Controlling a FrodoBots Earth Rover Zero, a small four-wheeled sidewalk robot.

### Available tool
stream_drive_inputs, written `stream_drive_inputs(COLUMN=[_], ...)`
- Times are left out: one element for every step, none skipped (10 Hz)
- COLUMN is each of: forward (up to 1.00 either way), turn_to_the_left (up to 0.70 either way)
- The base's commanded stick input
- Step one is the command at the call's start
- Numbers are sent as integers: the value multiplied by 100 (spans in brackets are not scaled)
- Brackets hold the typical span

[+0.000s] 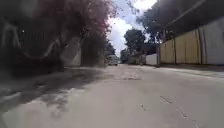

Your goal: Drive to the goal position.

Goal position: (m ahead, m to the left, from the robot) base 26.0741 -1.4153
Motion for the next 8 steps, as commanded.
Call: stream_drive_inputs(forward=[100, 100, 100, 100, 100, 100, 100, 100], turn_to_the_left=[-3, -3, -3, -2, -3, -2, -2, -2])
